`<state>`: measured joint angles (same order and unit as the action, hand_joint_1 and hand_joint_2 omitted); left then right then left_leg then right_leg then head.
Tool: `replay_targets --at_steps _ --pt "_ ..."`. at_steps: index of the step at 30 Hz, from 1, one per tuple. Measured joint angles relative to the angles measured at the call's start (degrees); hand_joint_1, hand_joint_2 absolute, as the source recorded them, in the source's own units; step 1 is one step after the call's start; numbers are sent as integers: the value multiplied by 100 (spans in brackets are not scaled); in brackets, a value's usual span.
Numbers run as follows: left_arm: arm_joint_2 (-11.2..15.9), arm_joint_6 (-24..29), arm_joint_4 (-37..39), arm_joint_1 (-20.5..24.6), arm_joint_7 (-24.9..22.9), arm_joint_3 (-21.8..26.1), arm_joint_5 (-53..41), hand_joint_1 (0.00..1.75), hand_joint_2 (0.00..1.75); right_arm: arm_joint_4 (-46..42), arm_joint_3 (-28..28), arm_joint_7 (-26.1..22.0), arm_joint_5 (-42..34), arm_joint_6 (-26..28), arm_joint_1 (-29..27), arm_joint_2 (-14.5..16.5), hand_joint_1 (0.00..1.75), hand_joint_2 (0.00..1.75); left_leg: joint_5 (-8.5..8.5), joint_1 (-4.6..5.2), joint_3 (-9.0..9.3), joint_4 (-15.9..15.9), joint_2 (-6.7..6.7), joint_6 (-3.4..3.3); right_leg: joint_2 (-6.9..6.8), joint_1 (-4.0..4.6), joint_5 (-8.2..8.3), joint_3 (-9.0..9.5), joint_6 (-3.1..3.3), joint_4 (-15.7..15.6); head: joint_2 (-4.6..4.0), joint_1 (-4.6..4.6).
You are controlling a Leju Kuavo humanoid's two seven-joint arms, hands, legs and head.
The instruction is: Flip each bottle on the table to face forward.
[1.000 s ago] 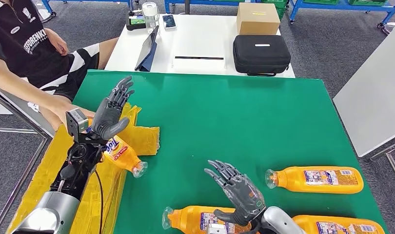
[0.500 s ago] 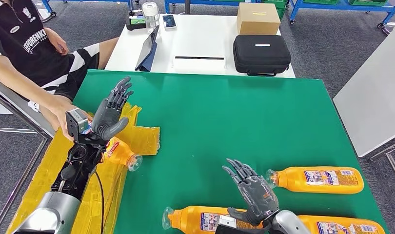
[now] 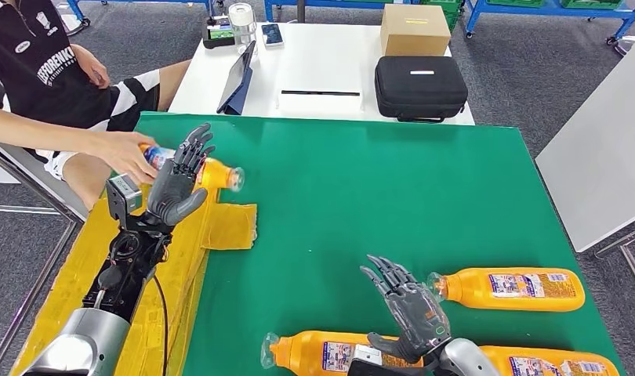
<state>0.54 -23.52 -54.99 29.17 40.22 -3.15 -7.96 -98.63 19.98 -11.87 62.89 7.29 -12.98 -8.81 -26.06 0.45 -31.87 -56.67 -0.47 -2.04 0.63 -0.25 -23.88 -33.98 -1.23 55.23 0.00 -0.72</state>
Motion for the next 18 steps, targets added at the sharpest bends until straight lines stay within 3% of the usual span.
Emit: replay_targets --at_steps 11,15,18 --pt "-8 30 50 2 0 70 -50 0 175 543 -109 197 451 -631 208 28 0 175 0 0 12 0 -4 0 -2 1 0 11 0 0 0 1" --pt "-2 26 54 -24 1 105 -49 0 175 1017 99 -139 525 -944 292 50 0 175 0 -4 0 2 3 0 3 0 1 4 1 1 0 1" --pt "-13 5 82 -7 0 104 -39 0 175 1494 412 -317 490 -890 553 143 0 175 -1 -4 12 2 22 1 16 1 2 4 3 0 0 -1"
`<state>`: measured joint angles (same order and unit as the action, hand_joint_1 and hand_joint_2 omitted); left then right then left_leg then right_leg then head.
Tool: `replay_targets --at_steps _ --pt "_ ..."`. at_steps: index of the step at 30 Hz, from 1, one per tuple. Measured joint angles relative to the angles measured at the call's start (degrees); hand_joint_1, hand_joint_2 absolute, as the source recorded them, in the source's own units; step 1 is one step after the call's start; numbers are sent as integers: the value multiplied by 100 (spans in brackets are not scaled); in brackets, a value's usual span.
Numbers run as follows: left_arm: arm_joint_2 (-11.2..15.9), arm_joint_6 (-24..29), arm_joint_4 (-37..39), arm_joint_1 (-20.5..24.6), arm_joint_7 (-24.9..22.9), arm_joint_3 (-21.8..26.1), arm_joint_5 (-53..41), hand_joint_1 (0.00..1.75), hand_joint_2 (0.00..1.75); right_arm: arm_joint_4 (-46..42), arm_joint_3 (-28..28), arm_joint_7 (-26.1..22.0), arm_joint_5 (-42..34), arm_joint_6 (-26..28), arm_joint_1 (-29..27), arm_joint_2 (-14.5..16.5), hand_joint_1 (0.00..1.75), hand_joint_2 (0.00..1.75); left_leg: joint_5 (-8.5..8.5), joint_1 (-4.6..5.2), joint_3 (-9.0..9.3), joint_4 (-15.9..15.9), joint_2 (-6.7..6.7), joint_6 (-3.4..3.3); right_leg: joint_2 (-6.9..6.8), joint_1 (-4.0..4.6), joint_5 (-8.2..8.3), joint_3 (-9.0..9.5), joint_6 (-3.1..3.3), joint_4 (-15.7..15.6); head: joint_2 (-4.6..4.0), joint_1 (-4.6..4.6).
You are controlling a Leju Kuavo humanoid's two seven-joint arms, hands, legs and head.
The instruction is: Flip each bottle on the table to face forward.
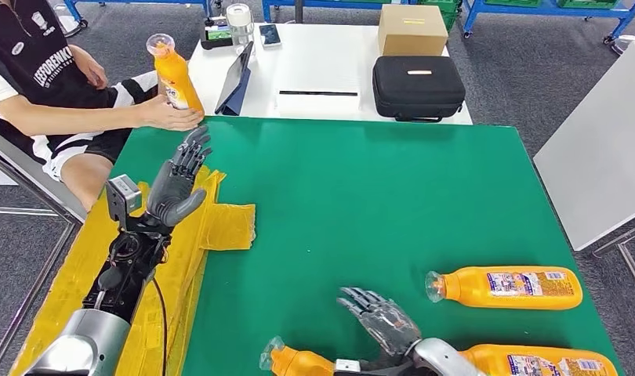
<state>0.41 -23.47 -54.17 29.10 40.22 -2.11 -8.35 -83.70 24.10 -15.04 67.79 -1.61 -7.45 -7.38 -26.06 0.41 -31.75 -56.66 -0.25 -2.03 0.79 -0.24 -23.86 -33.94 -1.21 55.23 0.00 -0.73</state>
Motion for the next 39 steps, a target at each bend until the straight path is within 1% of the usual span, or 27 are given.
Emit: replay_targets --at_steps 5,14,17,19,21,26,29,32,36,39 --pt "-17 -6 102 58 0 -1 14 0 175 327 303 -6 -122 124 196 89 0 175 -1 -1 6 0 -1 2 1 1 0 5 1 -1 0 1" --pt "-27 -7 230 142 0 1 15 0 175 451 473 -19 -236 134 314 105 0 175 0 -2 13 0 3 2 2 1 0 11 1 0 0 1" --pt "-31 -7 274 188 0 1 15 0 175 496 549 -137 -358 162 363 104 0 175 0 -1 12 0 3 2 2 1 0 11 1 0 0 1" --pt "-34 -8 301 215 0 1 18 0 175 516 602 -273 -452 303 383 106 0 175 0 -1 11 0 2 2 1 0 0 10 1 0 0 1" --pt "-38 -13 326 227 0 1 30 0 175 493 632 -423 -539 688 383 128 0 175 0 -1 7 0 2 2 1 0 0 8 1 0 0 2" --pt "-72 -40 397 254 0 0 48 0 175 -14 521 -597 -675 2123 418 344 0 175 0 -1 3 0 0 2 1 0 1 2 1 0 0 1" --pt "-113 -38 432 270 1 -3 48 0 175 -398 394 -594 -379 2894 425 495 0 175 0 -1 2 0 -2 3 1 0 0 2 1 0 0 2" --pt "-156 -18 470 290 0 -17 52 0 175 -653 295 -531 10 3520 422 669 0 175 0 -1 2 0 1 3 1 0 0 2 1 1 0 1" --pt "-213 8 508 294 0 -50 65 0 175 -832 199 -386 351 4010 415 861 0 175 0 0 2 0 -1 2 1 0 0 2 1 1 0 1" --pt "-249 13 539 294 0 -67 80 0 175 -974 102 -371 521 4124 394 977 0 175 0 0 2 0 -1 2 1 0 0 2 1 0 0 2"
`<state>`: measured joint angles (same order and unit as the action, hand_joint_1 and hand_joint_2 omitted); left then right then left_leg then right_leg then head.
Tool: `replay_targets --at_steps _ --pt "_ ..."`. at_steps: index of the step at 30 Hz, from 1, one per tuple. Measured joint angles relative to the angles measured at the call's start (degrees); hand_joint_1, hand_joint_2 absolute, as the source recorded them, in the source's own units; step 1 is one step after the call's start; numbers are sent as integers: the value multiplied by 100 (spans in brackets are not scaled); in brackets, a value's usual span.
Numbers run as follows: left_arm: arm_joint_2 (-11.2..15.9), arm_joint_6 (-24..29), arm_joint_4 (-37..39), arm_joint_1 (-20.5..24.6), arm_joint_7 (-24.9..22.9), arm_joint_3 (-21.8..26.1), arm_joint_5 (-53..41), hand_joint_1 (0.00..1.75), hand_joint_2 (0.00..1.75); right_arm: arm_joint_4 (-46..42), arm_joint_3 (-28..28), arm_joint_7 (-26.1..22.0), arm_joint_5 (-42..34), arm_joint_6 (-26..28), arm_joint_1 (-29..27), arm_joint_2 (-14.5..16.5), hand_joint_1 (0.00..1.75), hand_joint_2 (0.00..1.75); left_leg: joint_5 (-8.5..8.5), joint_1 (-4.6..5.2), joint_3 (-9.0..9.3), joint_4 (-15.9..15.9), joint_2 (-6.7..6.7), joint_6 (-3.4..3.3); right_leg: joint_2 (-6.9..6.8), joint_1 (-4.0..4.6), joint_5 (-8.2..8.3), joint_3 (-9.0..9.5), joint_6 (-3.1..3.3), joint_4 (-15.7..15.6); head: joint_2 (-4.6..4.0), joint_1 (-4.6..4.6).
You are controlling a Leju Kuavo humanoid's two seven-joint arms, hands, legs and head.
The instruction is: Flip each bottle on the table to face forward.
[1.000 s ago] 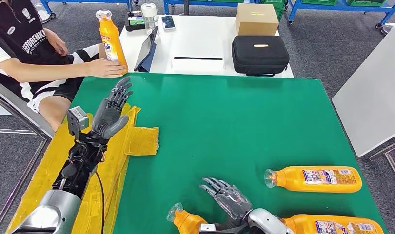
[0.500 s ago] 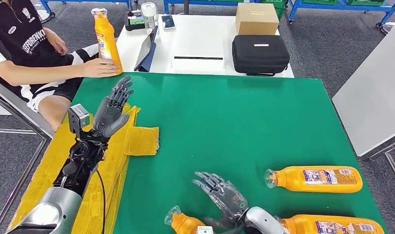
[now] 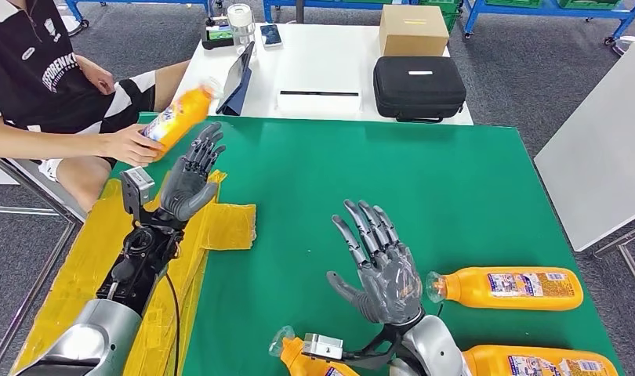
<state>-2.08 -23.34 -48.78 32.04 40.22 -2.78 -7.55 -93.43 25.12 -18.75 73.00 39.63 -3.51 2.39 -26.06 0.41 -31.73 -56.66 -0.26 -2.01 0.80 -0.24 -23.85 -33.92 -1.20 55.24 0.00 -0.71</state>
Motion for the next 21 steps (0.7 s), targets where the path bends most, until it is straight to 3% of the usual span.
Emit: replay_targets --at_steps 16,18,21 --pt "-35 18 92 -1 0 -55 61 0 175 -154 -124 -320 -706 -43 -76 217 0 175 0 -1 -1 0 0 0 0 0 0 0 0 0 0 -1" --pt "-35 13 95 -2 0 -55 87 0 175 -153 -83 -455 -1399 -417 -52 206 0 175 0 -1 -2 0 0 0 0 0 0 1 0 0 0 -1" --pt "-35 -28 115 -1 0 -56 110 0 175 -143 112 -777 -2962 -1640 39 141 0 175 0 -1 -3 0 1 0 0 -1 0 0 0 0 0 0"
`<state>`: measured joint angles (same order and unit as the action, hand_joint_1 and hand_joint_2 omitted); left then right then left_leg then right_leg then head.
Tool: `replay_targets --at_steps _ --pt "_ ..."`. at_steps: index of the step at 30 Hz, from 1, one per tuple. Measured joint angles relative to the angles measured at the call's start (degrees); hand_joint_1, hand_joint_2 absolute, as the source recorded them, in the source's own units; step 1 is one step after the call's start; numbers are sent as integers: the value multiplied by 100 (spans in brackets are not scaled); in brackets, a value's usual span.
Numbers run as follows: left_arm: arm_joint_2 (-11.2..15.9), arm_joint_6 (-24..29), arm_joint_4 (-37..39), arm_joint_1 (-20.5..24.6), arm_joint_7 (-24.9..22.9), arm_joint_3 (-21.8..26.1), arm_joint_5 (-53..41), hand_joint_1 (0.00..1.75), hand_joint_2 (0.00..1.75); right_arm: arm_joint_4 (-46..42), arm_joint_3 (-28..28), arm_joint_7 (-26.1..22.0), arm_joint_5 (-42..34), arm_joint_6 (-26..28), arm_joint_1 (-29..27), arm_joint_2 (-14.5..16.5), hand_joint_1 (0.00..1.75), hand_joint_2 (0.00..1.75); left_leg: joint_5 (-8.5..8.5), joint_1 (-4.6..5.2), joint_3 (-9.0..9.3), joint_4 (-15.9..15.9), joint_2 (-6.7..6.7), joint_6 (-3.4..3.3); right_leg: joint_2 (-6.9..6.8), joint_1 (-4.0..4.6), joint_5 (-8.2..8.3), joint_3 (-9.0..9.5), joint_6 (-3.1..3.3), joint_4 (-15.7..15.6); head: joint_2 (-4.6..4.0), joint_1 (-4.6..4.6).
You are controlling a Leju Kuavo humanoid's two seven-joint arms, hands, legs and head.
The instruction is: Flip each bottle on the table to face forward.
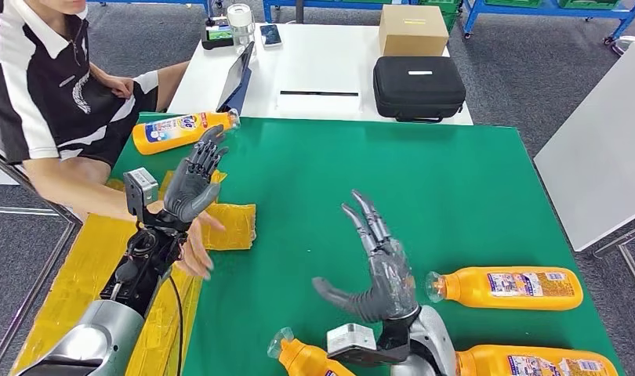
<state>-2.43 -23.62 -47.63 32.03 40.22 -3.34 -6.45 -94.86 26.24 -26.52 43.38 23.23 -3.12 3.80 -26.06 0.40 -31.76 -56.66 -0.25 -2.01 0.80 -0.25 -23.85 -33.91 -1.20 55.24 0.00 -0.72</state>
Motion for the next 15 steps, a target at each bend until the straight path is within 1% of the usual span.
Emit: replay_targets --at_steps 1,3,4,7,10,15 --pt "0 -13 12 1 0 -1 1 0 175 17 89 -89 -291 -363 44 -27 0 175 0 0 0 0 0 0 0 0 0 0 0 0 0 0" --pt "0 -8 44 9 0 -9 -9 0 175 95 265 -209 -513 -817 146 -74 0 175 0 0 1 0 -2 0 0 0 0 0 0 0 0 0" --pt "0 14 61 15 0 -17 -22 0 175 149 339 -246 -532 -920 190 -95 0 175 0 0 1 0 -3 0 0 0 0 0 0 0 0 -1" --pt "1 119 101 25 0 -39 -109 0 175 279 454 -312 -578 -987 256 -141 0 175 0 -1 0 0 -5 0 -1 0 0 0 0 0 0 0" --pt "2 243 139 35 0 -86 -249 0 175 364 503 -373 -778 -1177 303 -193 0 175 0 0 -1 0 -3 0 -1 0 0 0 0 0 0 0" --pt "4 293 200 68 0 -138 -318 0 175 557 642 -318 -1253 -2151 425 -226 0 175 0 0 -2 0 -3 0 -1 0 0 0 0 0 0 -1"
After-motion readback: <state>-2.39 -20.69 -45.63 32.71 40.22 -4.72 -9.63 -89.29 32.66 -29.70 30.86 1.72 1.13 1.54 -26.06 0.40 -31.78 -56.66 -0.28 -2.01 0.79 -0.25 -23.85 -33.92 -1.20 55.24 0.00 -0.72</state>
